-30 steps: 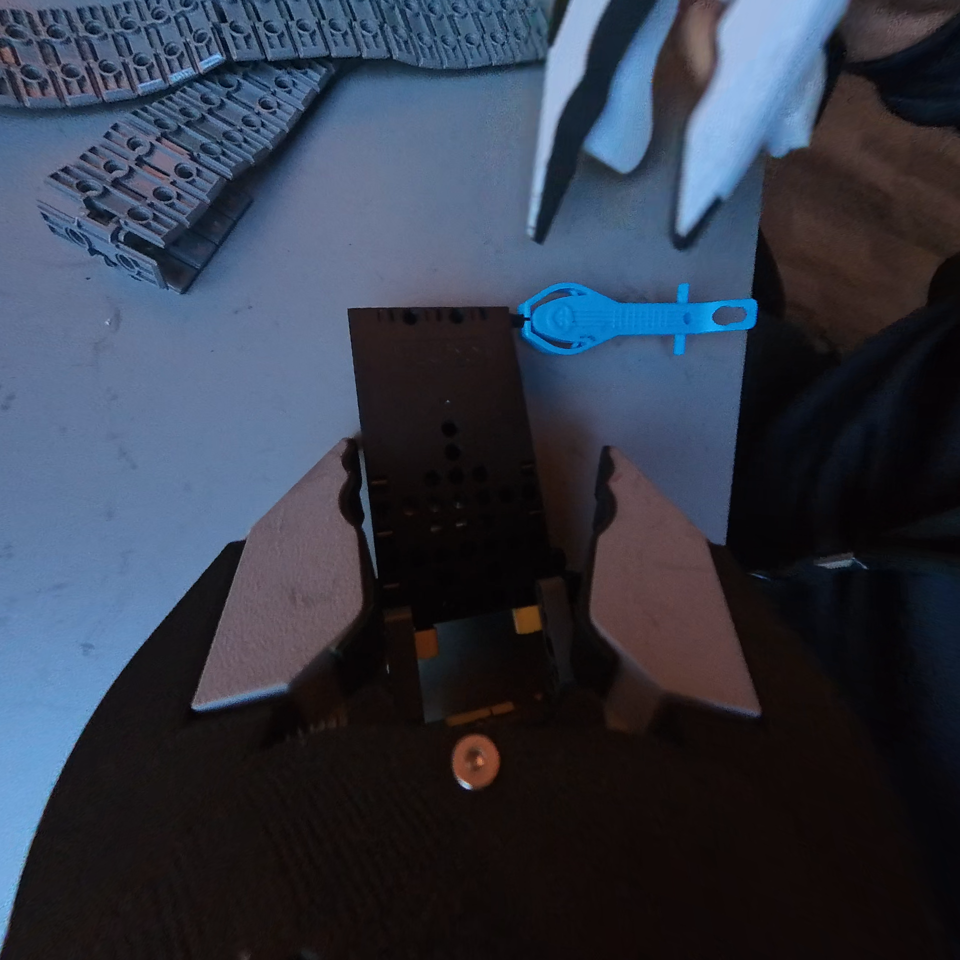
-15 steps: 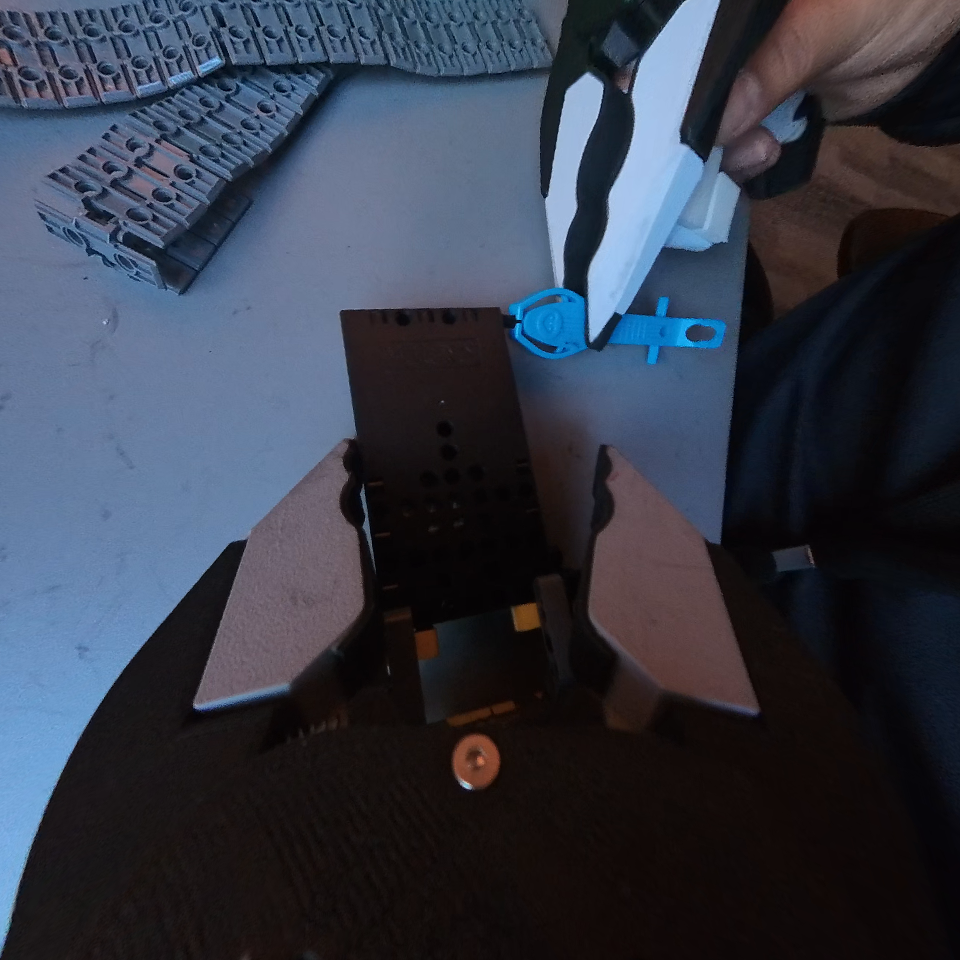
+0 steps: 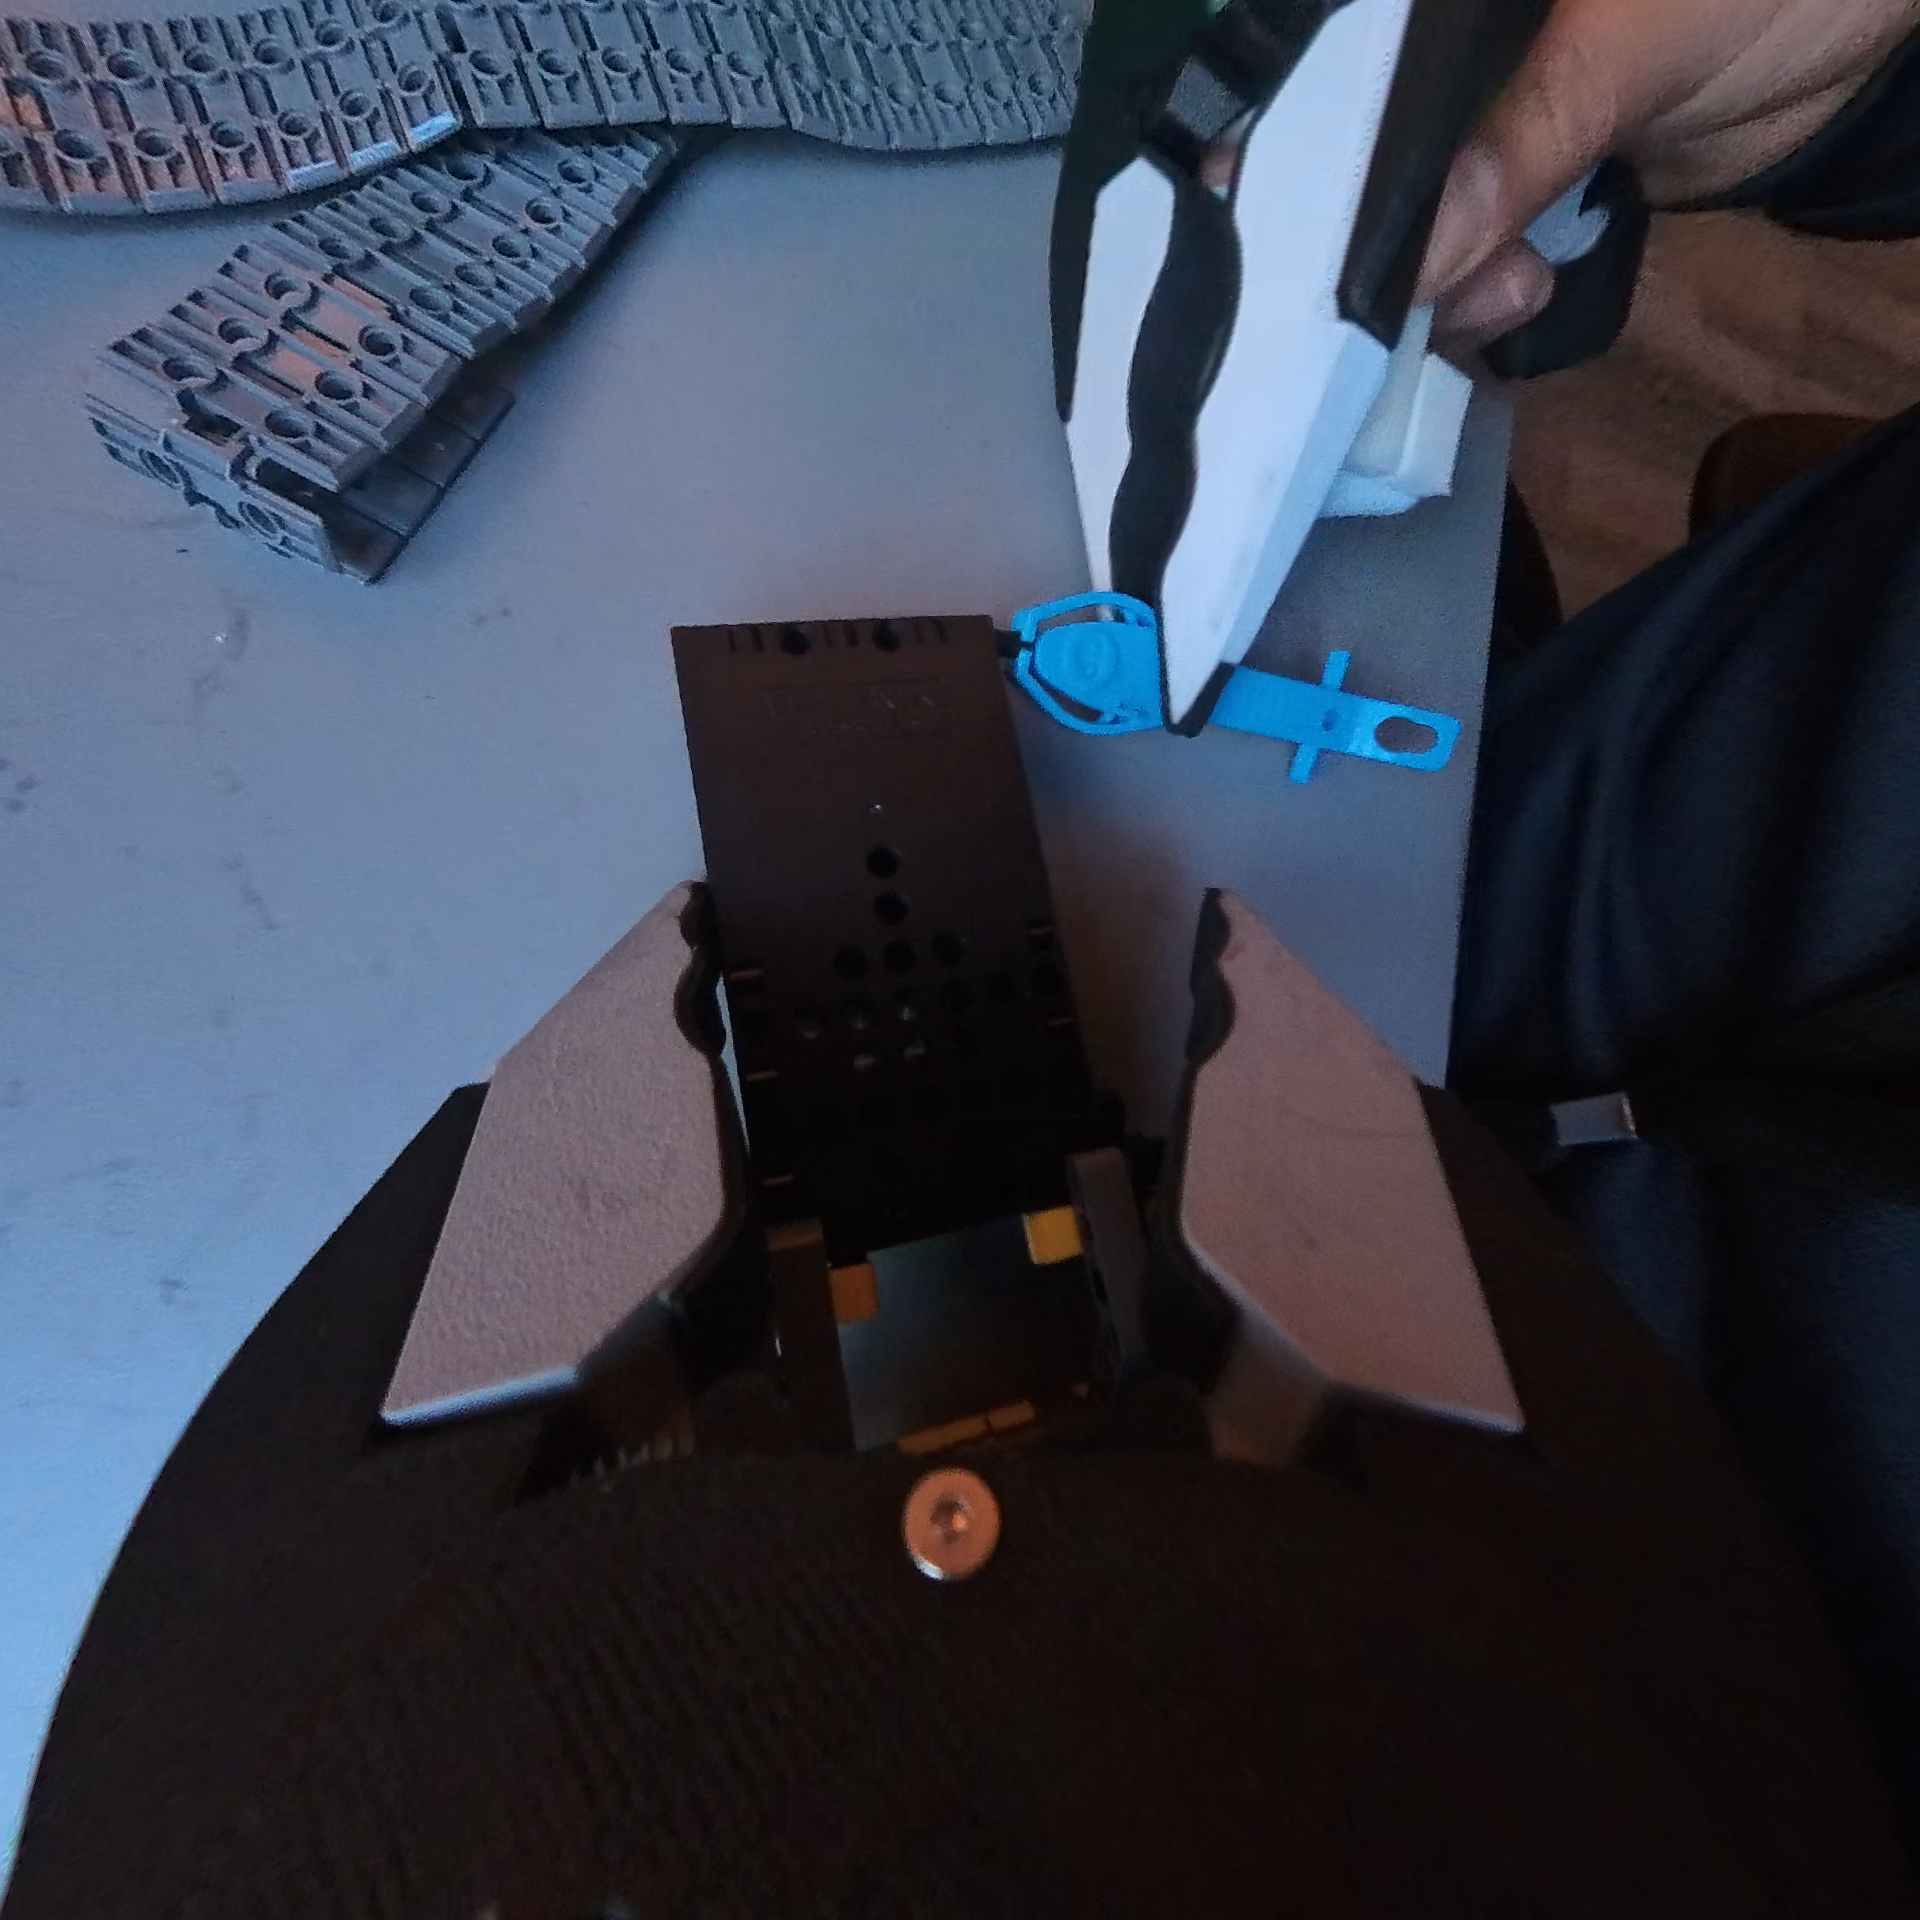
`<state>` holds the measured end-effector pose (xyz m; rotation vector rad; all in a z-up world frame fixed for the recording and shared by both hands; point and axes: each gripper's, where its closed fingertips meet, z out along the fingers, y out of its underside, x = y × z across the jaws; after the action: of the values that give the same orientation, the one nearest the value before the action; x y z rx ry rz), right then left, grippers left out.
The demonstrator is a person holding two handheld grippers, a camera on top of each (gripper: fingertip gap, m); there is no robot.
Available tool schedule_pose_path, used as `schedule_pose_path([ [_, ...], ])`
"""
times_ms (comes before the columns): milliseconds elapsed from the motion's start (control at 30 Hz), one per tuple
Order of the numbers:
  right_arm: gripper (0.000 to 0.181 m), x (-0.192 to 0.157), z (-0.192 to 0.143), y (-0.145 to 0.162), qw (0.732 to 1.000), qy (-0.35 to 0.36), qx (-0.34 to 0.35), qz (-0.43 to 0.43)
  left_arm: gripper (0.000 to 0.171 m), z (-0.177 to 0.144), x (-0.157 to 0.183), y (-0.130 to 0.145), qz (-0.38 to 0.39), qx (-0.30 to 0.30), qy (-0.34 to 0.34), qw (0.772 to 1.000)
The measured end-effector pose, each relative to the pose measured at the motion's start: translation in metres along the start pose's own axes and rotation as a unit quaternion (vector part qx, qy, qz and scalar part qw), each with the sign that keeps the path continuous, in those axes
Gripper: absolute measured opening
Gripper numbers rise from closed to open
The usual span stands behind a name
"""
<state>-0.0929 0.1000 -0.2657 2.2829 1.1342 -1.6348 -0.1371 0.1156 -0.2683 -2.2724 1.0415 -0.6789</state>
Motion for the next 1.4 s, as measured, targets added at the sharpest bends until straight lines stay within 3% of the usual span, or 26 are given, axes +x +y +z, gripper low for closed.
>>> schedule_pose_path([
  [367,0.013,-0.002,0.002,-0.016,0.998,-0.044,0.028,0.028,0.086,0.000,-0.014,-0.002,-0.026,-0.024,-0.028,0.999],
  [500,0.004,0.001,0.002,-0.017,0.997,-0.064,0.019,0.046,0.075,-0.004,-0.025,-0.003,-0.048,-0.017,-0.045,0.998],
  [667,0.004,-0.007,0.003,0.005,0.996,-0.074,-0.015,0.048,0.072,-0.013,-0.047,0.000,-0.081,-0.003,-0.088,0.993],
  [933,0.004,-0.002,-0.005,-0.010,0.997,-0.053,0.041,0.040,0.079,-0.012,-0.045,0.000,-0.077,-0.002,-0.069,0.995],
  [1033,0.004,-0.006,-0.010,-0.015,0.992,-0.096,0.042,0.072,0.082,-0.012,-0.044,0.000,-0.068,0.003,-0.064,0.996],
  [1267,0.004,-0.027,-0.001,-0.019,0.992,-0.120,0.038,-0.015,0.081,-0.018,-0.038,-0.005,-0.058,0.034,-0.044,0.997],
  [1400,0.004,-0.022,0.002,-0.014,0.995,-0.076,0.025,-0.067,0.084,-0.016,-0.037,-0.009,-0.049,0.014,-0.033,0.998],
])
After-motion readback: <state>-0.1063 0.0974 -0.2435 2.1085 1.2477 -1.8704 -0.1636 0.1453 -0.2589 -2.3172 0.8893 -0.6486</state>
